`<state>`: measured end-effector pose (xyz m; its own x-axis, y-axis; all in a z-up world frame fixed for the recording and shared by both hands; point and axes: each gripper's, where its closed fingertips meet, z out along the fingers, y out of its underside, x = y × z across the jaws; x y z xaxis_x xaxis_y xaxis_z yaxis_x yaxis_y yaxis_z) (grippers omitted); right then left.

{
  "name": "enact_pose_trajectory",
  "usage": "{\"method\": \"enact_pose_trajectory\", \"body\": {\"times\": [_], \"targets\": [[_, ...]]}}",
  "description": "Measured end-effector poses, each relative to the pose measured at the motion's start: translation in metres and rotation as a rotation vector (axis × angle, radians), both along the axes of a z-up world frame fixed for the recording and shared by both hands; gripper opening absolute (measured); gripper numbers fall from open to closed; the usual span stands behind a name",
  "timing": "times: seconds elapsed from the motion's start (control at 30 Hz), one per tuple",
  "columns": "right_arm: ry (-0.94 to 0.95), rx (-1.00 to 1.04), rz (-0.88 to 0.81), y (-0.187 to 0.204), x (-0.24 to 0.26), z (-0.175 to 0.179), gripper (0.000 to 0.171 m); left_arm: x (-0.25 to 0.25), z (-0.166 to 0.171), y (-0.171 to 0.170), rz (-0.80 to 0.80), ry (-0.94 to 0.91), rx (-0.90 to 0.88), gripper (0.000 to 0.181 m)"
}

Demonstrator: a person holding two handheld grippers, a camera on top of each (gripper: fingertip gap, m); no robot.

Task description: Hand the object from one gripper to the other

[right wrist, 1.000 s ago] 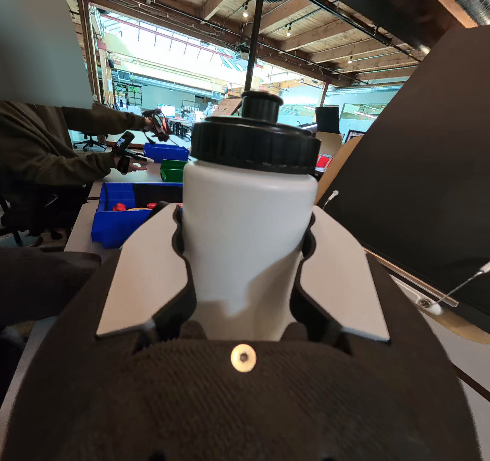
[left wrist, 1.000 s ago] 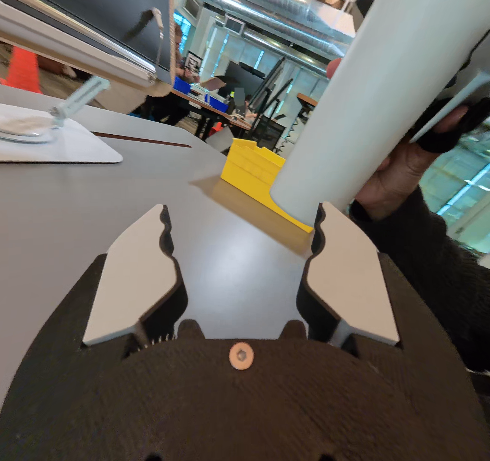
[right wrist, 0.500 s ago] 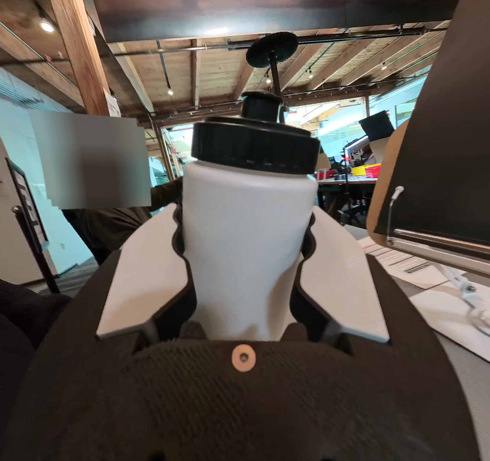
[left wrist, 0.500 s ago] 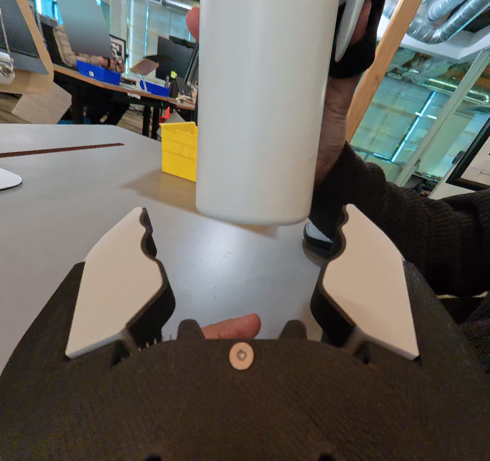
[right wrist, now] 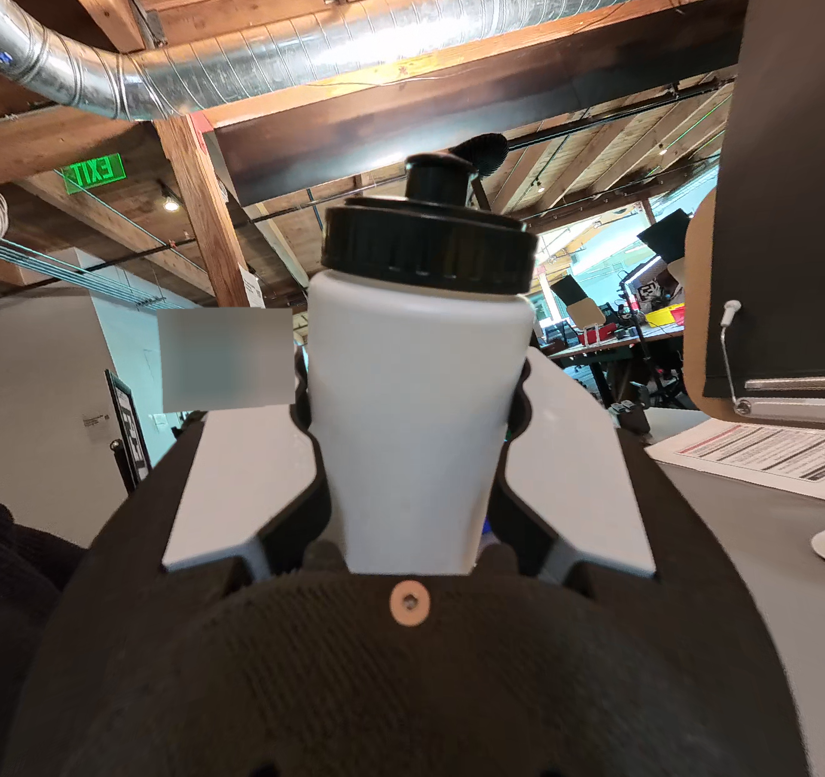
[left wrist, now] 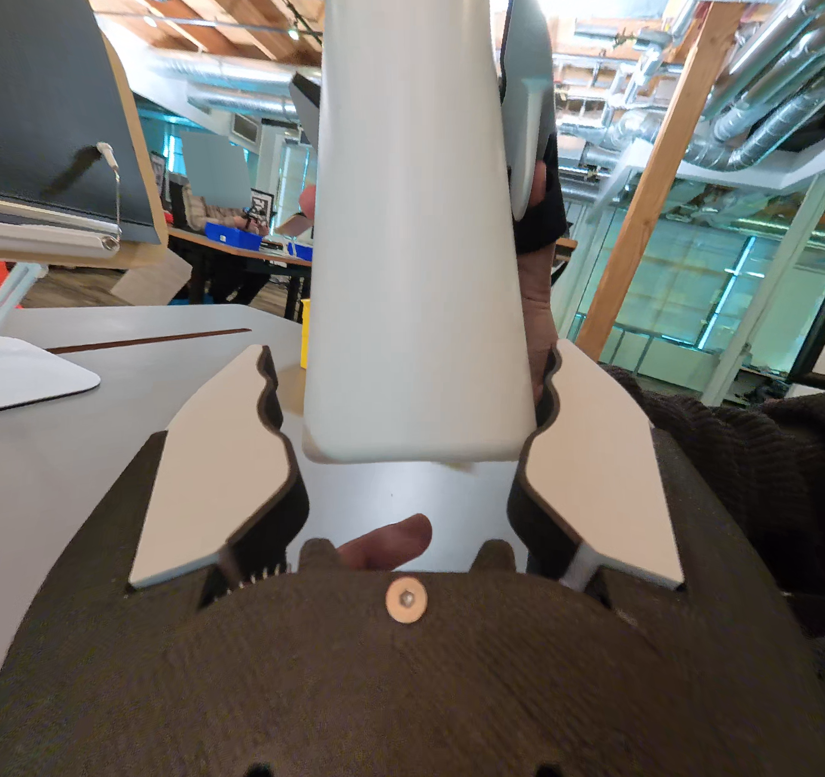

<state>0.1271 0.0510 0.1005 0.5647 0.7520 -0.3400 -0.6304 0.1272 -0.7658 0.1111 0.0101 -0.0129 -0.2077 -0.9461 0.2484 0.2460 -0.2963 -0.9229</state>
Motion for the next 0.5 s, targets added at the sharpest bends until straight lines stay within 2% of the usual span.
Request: {"method": "enact_pose_trajectory", "body": {"times": [0.1, 0.5], "targets": [[0.001, 0.004, -0.006, 0.000, -0.001, -0.001, 0.090, -0.003, 0.003, 0.000, 0.011, -0.019, 0.015, 0.103], [0.100, -0.006, 0.018, 0.002, 0.011, 0.000, 0.089, -0.013, 0.020, 0.010, 0.047, -0.019, 0.014, 0.101]]}}
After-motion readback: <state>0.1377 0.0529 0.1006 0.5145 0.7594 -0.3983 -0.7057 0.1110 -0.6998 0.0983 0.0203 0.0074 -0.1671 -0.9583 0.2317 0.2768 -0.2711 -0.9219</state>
